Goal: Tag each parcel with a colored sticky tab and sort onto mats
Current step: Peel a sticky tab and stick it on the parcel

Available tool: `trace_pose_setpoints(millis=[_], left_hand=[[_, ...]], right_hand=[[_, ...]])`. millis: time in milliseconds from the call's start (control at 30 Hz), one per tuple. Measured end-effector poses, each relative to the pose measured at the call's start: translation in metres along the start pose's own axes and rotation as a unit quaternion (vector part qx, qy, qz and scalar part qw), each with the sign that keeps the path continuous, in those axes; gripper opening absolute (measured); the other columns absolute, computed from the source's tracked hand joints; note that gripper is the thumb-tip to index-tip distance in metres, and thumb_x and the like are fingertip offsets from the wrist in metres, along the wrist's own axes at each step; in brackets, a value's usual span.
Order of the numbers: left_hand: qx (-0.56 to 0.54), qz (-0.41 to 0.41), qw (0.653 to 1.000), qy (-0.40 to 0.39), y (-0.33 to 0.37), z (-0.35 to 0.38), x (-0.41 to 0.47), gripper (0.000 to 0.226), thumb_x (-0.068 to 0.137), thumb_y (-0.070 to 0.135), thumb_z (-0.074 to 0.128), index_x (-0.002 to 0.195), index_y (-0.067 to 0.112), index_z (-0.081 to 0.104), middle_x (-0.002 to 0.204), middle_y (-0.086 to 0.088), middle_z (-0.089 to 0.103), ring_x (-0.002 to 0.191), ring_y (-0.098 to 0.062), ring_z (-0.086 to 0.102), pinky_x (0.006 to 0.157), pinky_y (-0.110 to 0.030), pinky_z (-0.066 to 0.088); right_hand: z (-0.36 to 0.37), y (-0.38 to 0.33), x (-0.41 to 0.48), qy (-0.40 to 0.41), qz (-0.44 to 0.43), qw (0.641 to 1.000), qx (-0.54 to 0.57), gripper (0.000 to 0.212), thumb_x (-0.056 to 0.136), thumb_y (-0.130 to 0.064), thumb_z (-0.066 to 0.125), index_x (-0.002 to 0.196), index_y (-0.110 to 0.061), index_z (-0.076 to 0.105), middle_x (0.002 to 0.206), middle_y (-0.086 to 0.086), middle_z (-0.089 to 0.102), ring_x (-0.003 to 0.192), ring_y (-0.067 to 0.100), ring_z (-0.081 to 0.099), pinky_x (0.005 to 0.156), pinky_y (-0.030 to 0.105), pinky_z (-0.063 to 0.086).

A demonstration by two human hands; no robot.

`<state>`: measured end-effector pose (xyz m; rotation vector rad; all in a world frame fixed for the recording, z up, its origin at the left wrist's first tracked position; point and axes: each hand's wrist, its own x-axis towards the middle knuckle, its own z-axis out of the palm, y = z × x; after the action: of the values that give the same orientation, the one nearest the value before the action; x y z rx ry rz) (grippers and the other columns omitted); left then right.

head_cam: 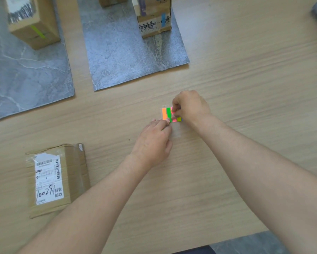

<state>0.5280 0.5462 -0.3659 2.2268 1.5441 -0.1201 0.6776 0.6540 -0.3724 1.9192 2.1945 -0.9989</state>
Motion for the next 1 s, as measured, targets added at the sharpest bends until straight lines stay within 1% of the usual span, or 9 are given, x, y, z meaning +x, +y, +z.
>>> trace_pose_setpoints(millis=[133, 267, 400, 567, 667, 733, 833, 933, 1000], left_hand=[[-0.010, 0.003, 1.000, 0.009, 0.000, -0.001, 0.000, 0.053, 0.078, 0.026, 0.032, 0.110, 0.004, 0.068, 0.118, -0.013, 0.064, 0.109, -0.033, 0.060, 0.108, -0.046, 0.044], [-0.007, 0.007, 1.000, 0.022, -0.002, 0.002, 0.003, 0.058, 0.080, 0.027, 0.036, 0.128, 0.005, 0.060, 0.119, -0.011, 0.062, 0.111, -0.034, 0.058, 0.104, -0.044, 0.045], [0.021, 0.013, 0.999, 0.039, -0.002, 0.009, 0.006, 0.060, 0.084, 0.032, 0.038, 0.135, 0.006, 0.056, 0.121, -0.011, 0.056, 0.106, -0.033, 0.054, 0.097, -0.043, 0.047], [0.062, 0.020, 0.997, 0.048, -0.002, 0.012, 0.004, 0.070, 0.082, 0.037, 0.033, 0.144, 0.009, 0.049, 0.126, -0.010, 0.052, 0.108, -0.031, 0.051, 0.099, -0.039, 0.044], [0.058, 0.018, 0.997, 0.040, -0.002, 0.014, 0.005, 0.072, 0.080, 0.038, 0.032, 0.142, 0.007, 0.051, 0.127, -0.013, 0.053, 0.111, -0.035, 0.051, 0.102, -0.042, 0.045], [0.052, 0.010, 0.998, 0.025, 0.000, 0.013, 0.005, 0.073, 0.080, 0.039, 0.030, 0.142, 0.007, 0.051, 0.129, -0.014, 0.053, 0.114, -0.037, 0.051, 0.104, -0.044, 0.045], [0.039, 0.004, 0.999, 0.011, 0.001, 0.011, 0.005, 0.075, 0.081, 0.040, 0.026, 0.144, 0.008, 0.049, 0.132, -0.014, 0.051, 0.117, -0.037, 0.049, 0.107, -0.046, 0.042], [-0.118, -0.047, 0.989, 0.076, 0.000, 0.004, 0.008, 0.053, 0.088, 0.031, 0.044, 0.133, 0.009, 0.060, 0.122, -0.012, 0.060, 0.109, -0.033, 0.058, 0.097, -0.039, 0.046], [-0.311, -0.182, 0.920, 0.157, 0.002, -0.013, 0.012, 0.027, 0.091, 0.022, 0.062, 0.113, 0.012, 0.073, 0.107, -0.003, 0.070, 0.097, -0.018, 0.065, 0.089, -0.030, 0.049]], right_hand=[[0.003, 0.002, -0.003, -0.002, -0.102, 0.992, -0.077, 0.012, 0.088, -0.018, 0.072, 0.100, -0.018, 0.078, 0.107, 0.008, 0.069, 0.101, 0.031, 0.064, 0.074, 0.033, 0.047], [0.000, 0.007, -0.007, 0.001, -0.151, 0.986, -0.077, 0.019, 0.088, -0.023, 0.071, 0.104, -0.018, 0.079, 0.104, 0.009, 0.068, 0.100, 0.032, 0.063, 0.079, 0.039, 0.053], [0.001, 0.011, -0.008, -0.004, -0.185, 0.981, -0.058, 0.019, 0.085, -0.019, 0.071, 0.102, -0.020, 0.080, 0.095, 0.008, 0.071, 0.092, 0.032, 0.065, 0.079, 0.044, 0.055], [0.007, 0.020, -0.004, 0.017, -0.168, 0.985, -0.023, 0.023, 0.089, -0.014, 0.068, 0.108, -0.021, 0.079, 0.099, 0.004, 0.076, 0.095, 0.030, 0.068, 0.082, 0.041, 0.054], [0.010, 0.025, -0.005, 0.115, -0.105, 0.985, 0.082, 0.021, 0.088, -0.010, 0.068, 0.105, -0.016, 0.078, 0.098, 0.004, 0.077, 0.091, 0.025, 0.071, 0.084, 0.032, 0.052], [0.008, 0.025, -0.010, 0.226, -0.004, 0.952, 0.205, 0.016, 0.086, -0.009, 0.069, 0.097, -0.017, 0.077, 0.090, 0.000, 0.077, 0.083, 0.017, 0.071, 0.085, 0.027, 0.052], [0.003, 0.021, -0.021, 0.326, 0.133, 0.837, 0.420, 0.017, 0.080, -0.012, 0.077, 0.085, -0.026, 0.067, 0.080, -0.002, 0.075, 0.072, 0.014, 0.074, 0.082, 0.039, 0.061], [0.003, 0.010, -0.038, 0.322, 0.101, 0.801, 0.495, 0.023, 0.077, -0.008, 0.084, 0.084, -0.020, 0.066, 0.081, 0.003, 0.077, 0.076, 0.017, 0.076, 0.079, 0.039, 0.063], [0.004, -0.001, -0.052, 0.319, 0.066, 0.787, 0.524, 0.022, 0.077, -0.005, 0.085, 0.085, -0.015, 0.068, 0.082, 0.004, 0.078, 0.078, 0.019, 0.076, 0.076, 0.033, 0.061]])
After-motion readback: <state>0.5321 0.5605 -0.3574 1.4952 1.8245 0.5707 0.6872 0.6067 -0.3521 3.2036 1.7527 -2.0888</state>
